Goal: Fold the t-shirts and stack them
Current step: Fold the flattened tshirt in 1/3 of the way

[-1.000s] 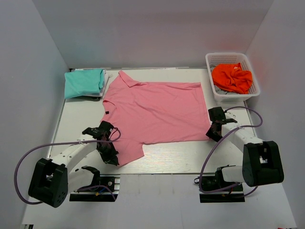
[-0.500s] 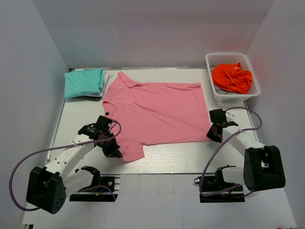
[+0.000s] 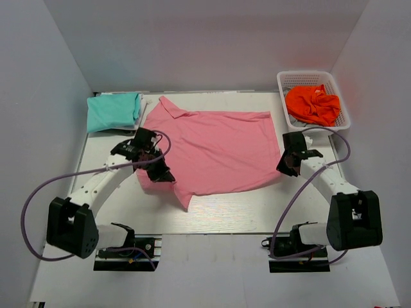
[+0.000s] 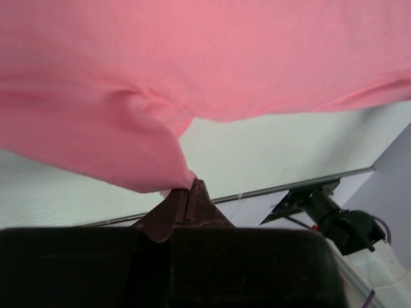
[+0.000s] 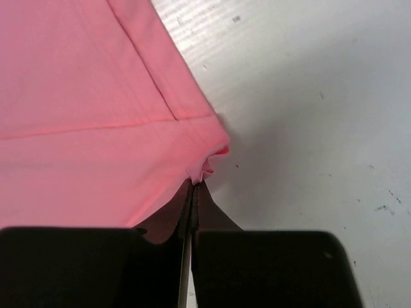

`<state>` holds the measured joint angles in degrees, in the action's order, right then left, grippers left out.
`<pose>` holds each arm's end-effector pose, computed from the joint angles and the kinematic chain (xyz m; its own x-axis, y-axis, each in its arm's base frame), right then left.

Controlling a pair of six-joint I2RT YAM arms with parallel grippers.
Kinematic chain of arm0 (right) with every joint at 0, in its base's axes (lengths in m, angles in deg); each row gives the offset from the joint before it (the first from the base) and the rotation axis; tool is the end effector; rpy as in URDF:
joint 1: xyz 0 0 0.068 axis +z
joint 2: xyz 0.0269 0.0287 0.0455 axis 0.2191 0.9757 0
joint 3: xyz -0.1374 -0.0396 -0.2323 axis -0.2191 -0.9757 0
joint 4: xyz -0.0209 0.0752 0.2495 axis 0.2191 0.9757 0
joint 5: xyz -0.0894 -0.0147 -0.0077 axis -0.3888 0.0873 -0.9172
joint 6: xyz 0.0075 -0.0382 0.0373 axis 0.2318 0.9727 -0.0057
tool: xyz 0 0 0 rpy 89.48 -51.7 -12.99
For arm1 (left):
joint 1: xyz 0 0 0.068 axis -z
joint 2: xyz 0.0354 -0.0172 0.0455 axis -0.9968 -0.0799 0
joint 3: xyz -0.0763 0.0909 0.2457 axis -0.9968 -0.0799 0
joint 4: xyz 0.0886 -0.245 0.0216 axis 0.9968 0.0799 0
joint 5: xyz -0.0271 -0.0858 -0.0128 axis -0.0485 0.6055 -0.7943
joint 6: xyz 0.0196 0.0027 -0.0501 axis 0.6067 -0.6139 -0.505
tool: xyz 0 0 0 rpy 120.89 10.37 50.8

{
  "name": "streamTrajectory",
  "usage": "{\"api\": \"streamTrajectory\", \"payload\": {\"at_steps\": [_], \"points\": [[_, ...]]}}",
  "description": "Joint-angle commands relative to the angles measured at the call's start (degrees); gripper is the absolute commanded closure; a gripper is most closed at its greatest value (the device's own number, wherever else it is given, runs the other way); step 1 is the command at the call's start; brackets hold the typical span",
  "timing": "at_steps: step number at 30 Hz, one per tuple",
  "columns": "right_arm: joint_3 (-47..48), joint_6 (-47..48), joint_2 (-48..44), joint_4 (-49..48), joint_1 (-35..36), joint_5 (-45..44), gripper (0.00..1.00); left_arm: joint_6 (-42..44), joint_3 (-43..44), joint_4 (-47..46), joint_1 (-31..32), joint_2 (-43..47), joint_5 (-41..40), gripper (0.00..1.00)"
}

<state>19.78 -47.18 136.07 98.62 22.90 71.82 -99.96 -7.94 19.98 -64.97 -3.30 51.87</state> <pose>0.2437 0.0332 0.1984 -0.7164 0.3897 -0.5787 0.4353 0.8979 0.0657 0.2093 -0.0898 0.2362 -0.9267 -0.3720 -0.0530 -0.3074 0.8317 -0.4624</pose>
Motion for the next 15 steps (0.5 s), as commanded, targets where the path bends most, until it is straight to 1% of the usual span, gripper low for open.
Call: {"api": "streamTrajectory", "payload": {"at_steps": [1,2,4,5,6,8,10,15], "points": [[4.93,1.86,2.73,1.38,0.04,1.28,1.00,0.98,7.93,2.07,-0.32,-4.54,-4.65,1.00],[6.33,1.86,3.60,1.73,0.04,1.28,1.00,0.98,11.61,2.61,-0.32,-5.96,-6.14,1.00],[8.53,1.86,5.10,2.52,-0.13,1.46,1.00,0.98,14.79,3.14,-0.32,-8.51,-7.64,1.00],[10.02,2.04,6.67,2.70,0.04,1.37,1.00,0.98,18.20,4.45,-0.84,-11.04,-8.61,1.00],[10.82,2.12,7.12,3.14,-0.13,1.37,1.00,0.98,19.98,5.51,-0.85,-12.37,-11.23,1.00],[12.93,2.13,8.00,4.45,-0.22,0.50,1.00,0.37,24.97,8.49,-1.54,-14.84,-13.70,1.00],[15.65,1.34,9.41,5.33,-0.13,0.23,1.00,0.37,27.19,9.03,-1.55,-17.48,-16.17,1.00],[20.22,1.69,12.57,6.83,-0.13,-1.35,1.00,0.37,31.85,10.35,-4.53,-21.43,-18.45,1.00]]}}
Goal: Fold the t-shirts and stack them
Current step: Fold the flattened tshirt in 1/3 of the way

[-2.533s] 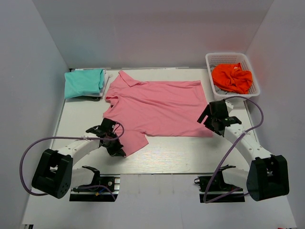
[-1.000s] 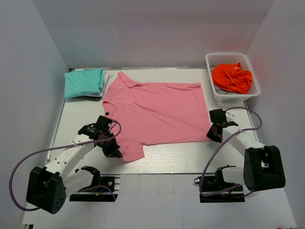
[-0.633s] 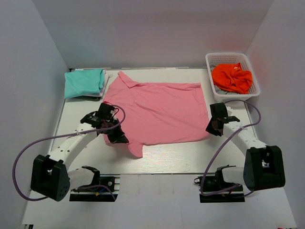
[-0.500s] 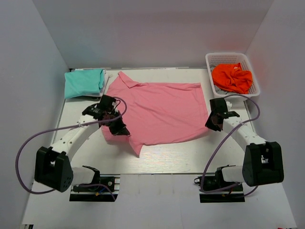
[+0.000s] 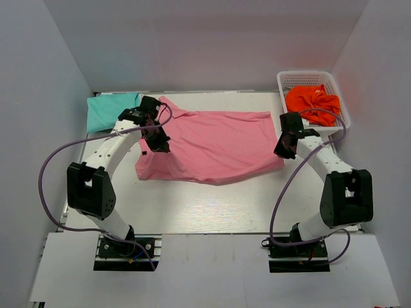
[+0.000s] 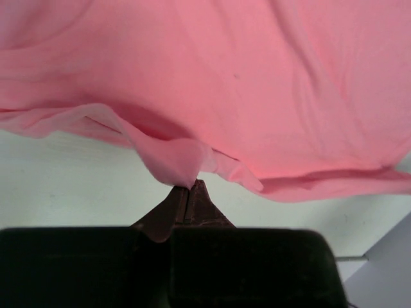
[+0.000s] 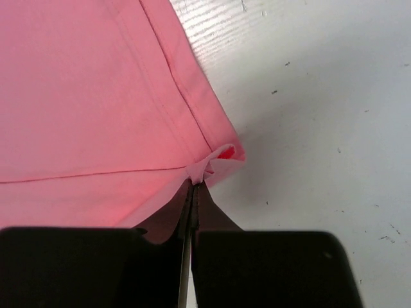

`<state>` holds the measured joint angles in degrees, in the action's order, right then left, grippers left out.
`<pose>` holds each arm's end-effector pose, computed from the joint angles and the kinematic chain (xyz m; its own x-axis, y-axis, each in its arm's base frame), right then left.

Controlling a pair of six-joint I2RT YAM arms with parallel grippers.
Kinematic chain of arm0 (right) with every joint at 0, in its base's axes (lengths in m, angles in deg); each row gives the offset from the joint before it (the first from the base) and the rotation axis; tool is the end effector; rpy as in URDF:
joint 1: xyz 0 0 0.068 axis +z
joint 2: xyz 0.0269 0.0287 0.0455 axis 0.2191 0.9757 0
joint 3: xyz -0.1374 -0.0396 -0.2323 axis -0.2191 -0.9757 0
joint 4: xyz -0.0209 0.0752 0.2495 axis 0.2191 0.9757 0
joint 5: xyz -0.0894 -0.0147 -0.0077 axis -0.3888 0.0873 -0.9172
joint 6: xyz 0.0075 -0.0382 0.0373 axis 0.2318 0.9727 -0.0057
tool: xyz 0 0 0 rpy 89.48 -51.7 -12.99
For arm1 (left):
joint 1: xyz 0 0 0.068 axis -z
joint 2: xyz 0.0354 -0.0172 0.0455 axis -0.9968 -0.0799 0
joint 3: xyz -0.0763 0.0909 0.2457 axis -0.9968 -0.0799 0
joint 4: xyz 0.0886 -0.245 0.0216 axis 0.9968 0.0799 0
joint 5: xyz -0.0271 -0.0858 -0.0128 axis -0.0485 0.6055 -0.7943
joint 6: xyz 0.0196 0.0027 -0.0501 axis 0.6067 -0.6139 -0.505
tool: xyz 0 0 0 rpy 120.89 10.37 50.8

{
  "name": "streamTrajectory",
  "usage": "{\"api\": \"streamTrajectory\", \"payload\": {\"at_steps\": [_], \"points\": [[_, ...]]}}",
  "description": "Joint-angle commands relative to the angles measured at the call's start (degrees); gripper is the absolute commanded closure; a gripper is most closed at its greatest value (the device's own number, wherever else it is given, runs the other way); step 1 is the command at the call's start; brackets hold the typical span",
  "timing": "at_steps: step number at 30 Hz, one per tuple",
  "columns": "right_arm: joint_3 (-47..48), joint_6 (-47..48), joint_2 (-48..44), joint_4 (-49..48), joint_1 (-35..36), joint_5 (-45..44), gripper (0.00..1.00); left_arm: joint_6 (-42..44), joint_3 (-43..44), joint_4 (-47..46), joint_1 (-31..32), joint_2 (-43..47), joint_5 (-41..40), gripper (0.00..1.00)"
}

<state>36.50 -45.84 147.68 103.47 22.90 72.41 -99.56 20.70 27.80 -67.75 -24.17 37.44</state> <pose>0.3018 0.0441 0.2293 -0.7267 0.3701 -0.5787 0.4134 0.9085 0.0619 0.3083 -0.1006 0.2816 -0.8601 -0.4617 -0.2170 -0.3920 0.8704 -0.2980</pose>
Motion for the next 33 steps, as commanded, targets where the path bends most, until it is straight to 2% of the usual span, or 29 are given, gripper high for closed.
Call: {"api": "streamTrajectory", "payload": {"at_steps": [1,9,17,27,33], "points": [[4.56,0.18,1.49,2.07,-0.22,-2.38,1.00,-0.03,4.01,2.53,-1.76,-1.09,-4.03,1.00],[12.03,-0.44,7.47,3.83,-0.57,-5.46,1.00,0.49,5.60,-0.45,-5.62,-4.17,-4.03,1.00],[17.75,-0.70,12.75,5.23,-0.75,-6.42,1.00,3.31,9.47,-5.65,-6.25,-7.59,-2.54,1.00],[22.58,-1.32,17.40,4.62,-1.19,-8.62,1.00,4.45,20.98,-3.01,-7.30,-17.52,-10.27,1.00],[25.30,0.00,20.57,1.90,-1.63,-8.01,1.00,4.45,25.98,-3.01,-9.05,-23.84,-10.27,1.00]]}}
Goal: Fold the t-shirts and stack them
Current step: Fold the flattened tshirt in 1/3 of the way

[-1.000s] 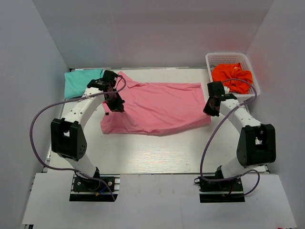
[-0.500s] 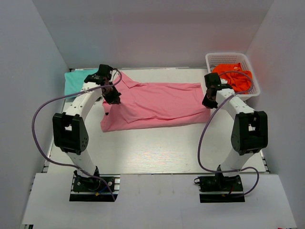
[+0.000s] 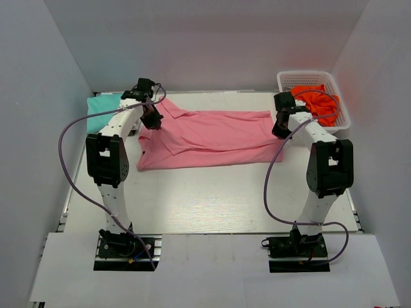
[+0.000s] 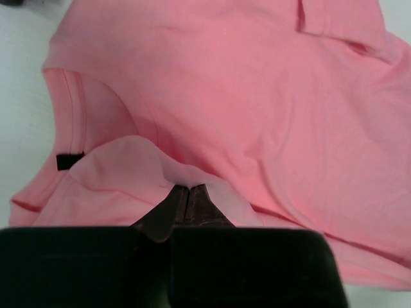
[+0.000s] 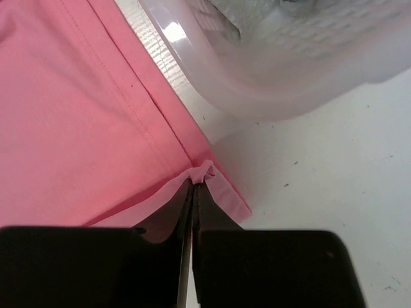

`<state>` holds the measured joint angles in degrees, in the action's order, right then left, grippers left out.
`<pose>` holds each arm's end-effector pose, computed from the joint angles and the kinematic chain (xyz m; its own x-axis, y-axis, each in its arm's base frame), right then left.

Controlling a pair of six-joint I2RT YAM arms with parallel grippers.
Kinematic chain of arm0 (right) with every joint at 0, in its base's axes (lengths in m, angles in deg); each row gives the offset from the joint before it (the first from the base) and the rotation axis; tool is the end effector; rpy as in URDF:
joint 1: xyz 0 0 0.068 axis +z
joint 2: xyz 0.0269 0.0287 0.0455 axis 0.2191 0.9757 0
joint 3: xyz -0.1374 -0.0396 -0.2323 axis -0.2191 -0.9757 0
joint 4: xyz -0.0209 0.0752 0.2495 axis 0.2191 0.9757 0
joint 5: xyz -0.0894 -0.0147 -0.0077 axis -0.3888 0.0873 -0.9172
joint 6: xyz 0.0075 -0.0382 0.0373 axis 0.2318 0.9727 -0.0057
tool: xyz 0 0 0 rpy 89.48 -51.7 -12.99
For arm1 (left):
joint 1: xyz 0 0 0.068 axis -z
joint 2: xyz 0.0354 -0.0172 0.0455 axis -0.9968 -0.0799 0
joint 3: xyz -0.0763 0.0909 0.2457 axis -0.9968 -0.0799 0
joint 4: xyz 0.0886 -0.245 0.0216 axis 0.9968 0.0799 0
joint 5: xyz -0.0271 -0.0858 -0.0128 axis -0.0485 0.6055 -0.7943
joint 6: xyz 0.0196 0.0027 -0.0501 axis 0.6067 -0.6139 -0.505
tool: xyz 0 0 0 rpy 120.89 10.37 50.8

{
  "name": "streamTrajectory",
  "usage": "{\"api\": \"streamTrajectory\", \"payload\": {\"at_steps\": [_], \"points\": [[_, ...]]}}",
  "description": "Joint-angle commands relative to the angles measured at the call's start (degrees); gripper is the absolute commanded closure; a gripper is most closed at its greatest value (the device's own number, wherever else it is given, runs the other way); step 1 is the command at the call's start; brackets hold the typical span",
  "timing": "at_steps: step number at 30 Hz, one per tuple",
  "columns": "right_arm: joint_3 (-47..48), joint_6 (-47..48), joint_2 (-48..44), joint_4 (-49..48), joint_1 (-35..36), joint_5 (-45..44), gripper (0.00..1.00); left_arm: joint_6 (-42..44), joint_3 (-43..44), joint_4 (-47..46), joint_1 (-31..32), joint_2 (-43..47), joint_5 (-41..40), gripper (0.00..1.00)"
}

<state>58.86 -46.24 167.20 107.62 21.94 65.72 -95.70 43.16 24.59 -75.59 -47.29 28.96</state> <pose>0.3906 0.0495 0.2325 -0.6982 0.3705 -0.6126 0.4873 0.8728 -0.0277 0.4256 -0.0707 0.2546 -0.7717 -0.5266 -0.3566 -0.4847 0.8500 -0.2063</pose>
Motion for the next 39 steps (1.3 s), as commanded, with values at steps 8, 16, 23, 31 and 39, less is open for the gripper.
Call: {"api": "streamTrajectory", "payload": {"at_steps": [8,16,23,31,39], "points": [[4.62,2.94,0.53,-1.91,-0.23,1.75,0.59,1.38,11.16,-1.11,-3.06,-6.01,2.86,0.00],[-5.82,4.35,-8.69,-5.86,0.30,12.88,0.39,1.12,-10.99,-6.45,-1.92,8.63,4.89,0.00],[-13.65,3.73,-9.58,-13.59,0.39,20.21,0.25,-0.64,-36.98,-24.11,-1.91,17.20,13.40,0.00],[-14.45,3.91,-2.46,-13.60,-0.05,17.76,0.21,-1.08,-42.01,-24.06,-3.06,13.51,11.50,0.00],[-21.99,1.19,-3.60,-10.87,-0.58,14.49,0.21,-4.76,-49.98,-13.53,-3.06,19.72,2.88,0.00]]}}
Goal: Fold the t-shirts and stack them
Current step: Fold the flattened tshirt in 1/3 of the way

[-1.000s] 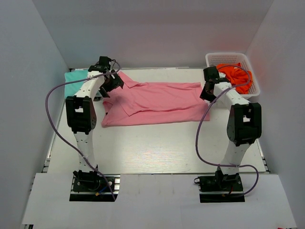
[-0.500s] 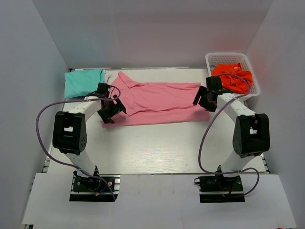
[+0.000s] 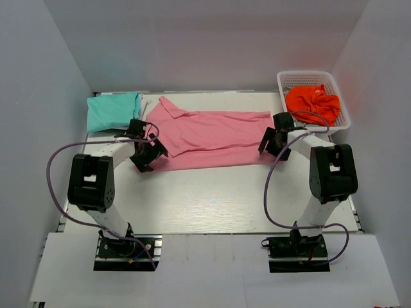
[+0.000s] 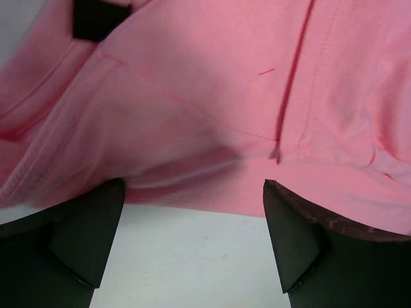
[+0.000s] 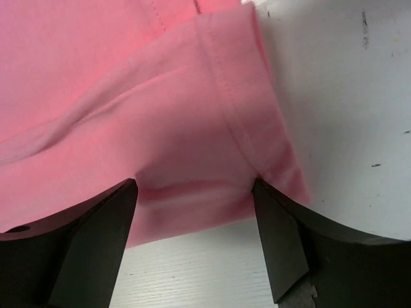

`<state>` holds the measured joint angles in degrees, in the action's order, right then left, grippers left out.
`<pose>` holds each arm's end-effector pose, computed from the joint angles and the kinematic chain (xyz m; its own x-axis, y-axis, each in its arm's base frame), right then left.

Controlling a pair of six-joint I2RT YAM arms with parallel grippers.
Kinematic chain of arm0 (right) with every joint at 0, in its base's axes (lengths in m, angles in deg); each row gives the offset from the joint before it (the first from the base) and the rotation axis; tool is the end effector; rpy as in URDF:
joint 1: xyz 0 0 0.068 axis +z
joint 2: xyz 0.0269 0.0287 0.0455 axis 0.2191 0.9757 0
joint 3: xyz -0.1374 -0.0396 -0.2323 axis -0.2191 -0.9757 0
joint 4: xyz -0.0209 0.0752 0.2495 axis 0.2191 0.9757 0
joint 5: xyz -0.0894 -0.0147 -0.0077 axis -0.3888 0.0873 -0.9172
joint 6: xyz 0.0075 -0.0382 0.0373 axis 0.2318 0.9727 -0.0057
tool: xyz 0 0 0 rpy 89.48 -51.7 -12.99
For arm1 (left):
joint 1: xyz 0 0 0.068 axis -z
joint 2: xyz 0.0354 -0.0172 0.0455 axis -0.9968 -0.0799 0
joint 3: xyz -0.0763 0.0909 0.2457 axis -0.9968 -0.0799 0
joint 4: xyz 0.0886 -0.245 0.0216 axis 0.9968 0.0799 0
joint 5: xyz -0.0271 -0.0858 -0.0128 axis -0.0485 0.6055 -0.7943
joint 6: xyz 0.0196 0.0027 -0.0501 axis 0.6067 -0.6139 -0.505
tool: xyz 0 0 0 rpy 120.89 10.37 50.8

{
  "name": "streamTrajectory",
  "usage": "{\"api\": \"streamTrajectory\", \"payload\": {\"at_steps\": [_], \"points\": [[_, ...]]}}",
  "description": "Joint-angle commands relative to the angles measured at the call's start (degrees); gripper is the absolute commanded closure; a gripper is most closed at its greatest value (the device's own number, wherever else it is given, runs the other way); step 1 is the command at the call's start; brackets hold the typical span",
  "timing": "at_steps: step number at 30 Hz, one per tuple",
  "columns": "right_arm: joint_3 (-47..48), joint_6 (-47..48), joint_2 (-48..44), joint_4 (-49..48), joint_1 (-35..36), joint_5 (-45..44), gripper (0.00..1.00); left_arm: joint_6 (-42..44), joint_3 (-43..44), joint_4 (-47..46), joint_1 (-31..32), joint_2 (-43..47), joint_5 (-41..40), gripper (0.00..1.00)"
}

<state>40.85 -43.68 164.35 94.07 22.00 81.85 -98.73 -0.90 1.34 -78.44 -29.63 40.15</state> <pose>0.3554 0.0539 0.1684 -0.8045 0.3528 -0.4778 0.3292 0.9345 0.1357 0.3206 -0.0432 0.1636 -0.7808 -0.5973 -0.1835 -0.5270 0.7873 -0.3200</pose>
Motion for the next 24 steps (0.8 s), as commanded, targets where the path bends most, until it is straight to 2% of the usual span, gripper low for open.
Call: {"api": "streamTrajectory", "payload": {"at_steps": [1,5,10,11,13,16,18,19,24], "points": [[-5.65,-1.46,-2.16,3.46,-0.64,-1.81,0.21,-2.43,-7.07,10.62,-0.22,3.56,-8.94,0.00],[-10.31,-2.43,-5.94,7.86,-0.47,-4.00,0.21,-3.14,-12.52,15.36,-0.22,13.05,-9.65,0.00],[-16.30,-1.20,-17.71,6.37,0.06,0.64,0.21,-5.16,-14.82,19.59,0.58,26.58,-8.34,0.00],[-17.70,-0.15,-22.34,6.46,0.23,1.35,0.21,-3.86,-14.82,19.59,0.58,30.61,-6.50,0.00],[-18.24,0.29,-24.75,6.63,0.32,1.44,0.21,-0.44,-14.21,18.37,1.10,33.71,-5.95,0.00],[-17.36,1.61,-28.00,5.85,0.41,4.33,0.17,2.03,-11.40,17.14,1.62,35.04,-5.26,0.00],[-16.92,1.71,-28.45,5.40,0.50,6.19,0.15,3.44,-10.34,13.46,1.63,34.00,-1.75,0.00],[-16.92,1.88,-28.36,4.27,0.59,6.71,0.10,4.14,-10.33,11.96,2.41,33.12,-0.69,0.00],[-16.49,1.44,-27.14,1.80,0.32,9.35,0.10,4.77,-8.14,3.26,6.63,22.78,3.53,0.00]]}}
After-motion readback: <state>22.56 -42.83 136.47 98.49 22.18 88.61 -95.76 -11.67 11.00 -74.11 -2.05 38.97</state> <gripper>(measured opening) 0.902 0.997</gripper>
